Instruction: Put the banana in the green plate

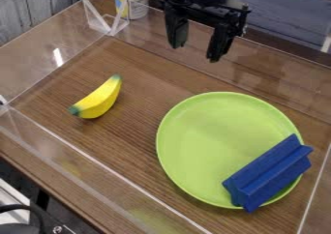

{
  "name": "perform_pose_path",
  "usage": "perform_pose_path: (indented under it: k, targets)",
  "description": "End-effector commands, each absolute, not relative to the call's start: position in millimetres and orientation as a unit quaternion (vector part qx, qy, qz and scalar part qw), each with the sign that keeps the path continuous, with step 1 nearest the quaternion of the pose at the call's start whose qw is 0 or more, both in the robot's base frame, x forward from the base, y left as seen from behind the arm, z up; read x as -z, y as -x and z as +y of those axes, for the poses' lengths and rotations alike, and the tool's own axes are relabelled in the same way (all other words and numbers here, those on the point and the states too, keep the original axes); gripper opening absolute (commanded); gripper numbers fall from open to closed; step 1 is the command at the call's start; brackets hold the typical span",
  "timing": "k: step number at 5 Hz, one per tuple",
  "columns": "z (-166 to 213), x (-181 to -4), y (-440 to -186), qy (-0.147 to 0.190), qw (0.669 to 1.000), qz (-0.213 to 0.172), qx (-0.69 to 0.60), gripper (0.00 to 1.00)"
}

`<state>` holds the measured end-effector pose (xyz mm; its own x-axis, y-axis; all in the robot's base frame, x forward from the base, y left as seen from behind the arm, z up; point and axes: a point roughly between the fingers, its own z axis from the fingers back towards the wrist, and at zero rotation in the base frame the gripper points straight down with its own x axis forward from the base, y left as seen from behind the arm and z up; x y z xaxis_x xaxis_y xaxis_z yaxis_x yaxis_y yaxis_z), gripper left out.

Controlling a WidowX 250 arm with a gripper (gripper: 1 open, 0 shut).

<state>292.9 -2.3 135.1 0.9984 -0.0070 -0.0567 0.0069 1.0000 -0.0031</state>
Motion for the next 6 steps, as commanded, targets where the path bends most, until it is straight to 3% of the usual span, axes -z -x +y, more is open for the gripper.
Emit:
perform_pose_path:
  k: [1,2,4,6]
  targets:
    - [-2,-126.9,-291,0.001,0.999,0.04,0.008,1.0]
    - [20,-119.0,-273,0.003,0.998,0.049,0.05,1.0]
    - [88,-109.8,-241,-0.001,0.997,0.023,0.071,1.0]
    - [123,-86.1,-222,-0.004,0.997,0.019,0.081,1.0]
